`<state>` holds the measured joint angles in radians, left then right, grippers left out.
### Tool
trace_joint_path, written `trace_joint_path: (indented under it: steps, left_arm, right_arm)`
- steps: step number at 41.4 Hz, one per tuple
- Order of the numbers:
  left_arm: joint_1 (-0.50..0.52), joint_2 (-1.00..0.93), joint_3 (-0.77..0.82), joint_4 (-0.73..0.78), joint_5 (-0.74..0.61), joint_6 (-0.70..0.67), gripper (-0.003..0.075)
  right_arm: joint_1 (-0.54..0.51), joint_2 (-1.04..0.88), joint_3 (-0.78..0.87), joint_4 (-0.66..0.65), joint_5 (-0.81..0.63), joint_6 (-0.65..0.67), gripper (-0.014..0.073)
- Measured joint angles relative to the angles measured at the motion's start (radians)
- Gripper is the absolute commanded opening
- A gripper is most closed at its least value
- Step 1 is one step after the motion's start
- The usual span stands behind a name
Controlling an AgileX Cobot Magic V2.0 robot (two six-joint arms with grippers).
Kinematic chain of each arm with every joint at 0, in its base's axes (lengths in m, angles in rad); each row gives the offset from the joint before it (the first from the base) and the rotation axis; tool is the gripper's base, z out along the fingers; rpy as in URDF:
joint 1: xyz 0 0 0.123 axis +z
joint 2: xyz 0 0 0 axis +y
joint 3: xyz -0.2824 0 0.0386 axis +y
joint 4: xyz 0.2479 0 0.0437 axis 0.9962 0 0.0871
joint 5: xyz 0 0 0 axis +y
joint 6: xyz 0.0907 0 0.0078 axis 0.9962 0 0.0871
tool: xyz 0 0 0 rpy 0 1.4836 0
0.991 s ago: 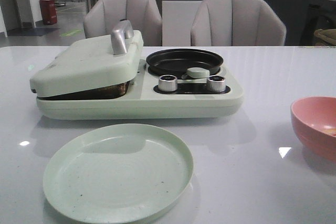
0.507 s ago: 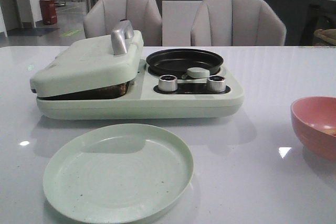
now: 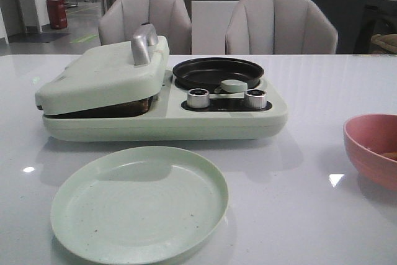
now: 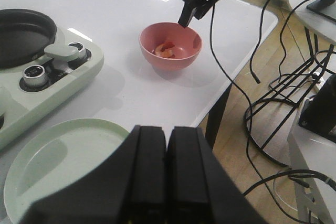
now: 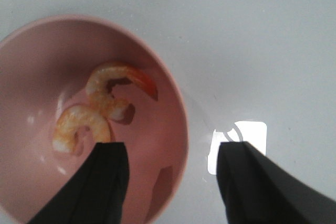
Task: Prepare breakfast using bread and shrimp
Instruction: 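Grasp the rim of the pink bowl with the right gripper, then lift the pink bowl and carry it over the black pan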
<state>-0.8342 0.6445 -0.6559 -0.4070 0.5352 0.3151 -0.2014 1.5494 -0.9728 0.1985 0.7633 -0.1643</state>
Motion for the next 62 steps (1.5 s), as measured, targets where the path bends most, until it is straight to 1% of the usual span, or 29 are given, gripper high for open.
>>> trace_joint_path:
  steps: [8, 10, 13, 15, 16, 18, 20, 23, 26, 33, 37, 41, 44, 50, 56, 59, 62]
  left_arm:
    - [0.000, 0.000, 0.000, 0.000, 0.000, 0.000, 0.0098]
    - [0.000, 0.000, 0.000, 0.000, 0.000, 0.000, 0.0098]
    - [0.000, 0.000, 0.000, 0.000, 0.000, 0.000, 0.0098]
    - [0.000, 0.000, 0.000, 0.000, 0.000, 0.000, 0.0098]
    - [0.000, 0.000, 0.000, 0.000, 0.000, 0.000, 0.0098]
    - [0.000, 0.000, 0.000, 0.000, 0.000, 0.000, 0.0098]
    - [0.000, 0.000, 0.000, 0.000, 0.000, 0.000, 0.0098]
    - [0.000, 0.000, 0.000, 0.000, 0.000, 0.000, 0.0098]
    - [0.000, 0.000, 0.000, 0.000, 0.000, 0.000, 0.0098]
    - [0.000, 0.000, 0.000, 0.000, 0.000, 0.000, 0.0098]
    - [0.000, 0.000, 0.000, 0.000, 0.000, 0.000, 0.0098]
    - [0.000, 0.000, 0.000, 0.000, 0.000, 0.000, 0.0098]
    - [0.000, 0.000, 0.000, 0.000, 0.000, 0.000, 0.0098]
    - [0.000, 0.000, 0.000, 0.000, 0.000, 0.000, 0.0098]
    - [0.000, 0.000, 0.000, -0.002, 0.000, 0.000, 0.0098]
    - [0.000, 0.000, 0.000, -0.004, 0.000, 0.000, 0.0098]
    - [0.000, 0.000, 0.000, -0.004, 0.000, 0.000, 0.0098]
  right_arm:
    - [-0.002, 0.092, -0.002, 0.010, -0.083, -0.001, 0.0485]
    - [-0.002, 0.105, -0.002, 0.012, -0.091, -0.001, 0.0465]
    - [-0.002, 0.123, -0.002, 0.012, -0.101, -0.001, 0.0386]
    - [-0.002, 0.132, -0.002, 0.012, -0.102, -0.001, 0.0303]
    - [-0.002, 0.136, -0.002, 0.012, -0.103, -0.001, 0.0281]
    - [-0.002, 0.139, -0.002, 0.012, -0.105, -0.001, 0.0201]
    - [-0.002, 0.139, -0.002, 0.014, -0.105, -0.001, 0.0145]
    - [-0.002, 0.139, -0.002, 0.014, -0.106, -0.002, 0.0090]
    - [-0.002, 0.139, -0.004, 0.021, -0.110, -0.003, 0.0062]
    - [-0.002, 0.137, -0.006, 0.021, -0.110, -0.003, 0.0055]
    - [0.022, 0.109, -0.014, 0.010, -0.103, -0.005, 0.0048]
    - [0.079, 0.060, -0.054, -0.022, -0.094, -0.005, 0.0006]
    - [0.137, 0.028, -0.110, -0.051, -0.084, -0.005, 0.0017]
    - [0.271, 0.011, -0.273, -0.123, -0.057, -0.007, 0.0017]
    - [0.394, 0.056, -0.465, -0.238, -0.040, 0.060, 0.0017]
    - [0.441, 0.099, -0.553, -0.332, -0.036, 0.125, 0.0017]
    - [0.490, 0.150, -0.645, -0.462, -0.027, 0.201, 0.0017]
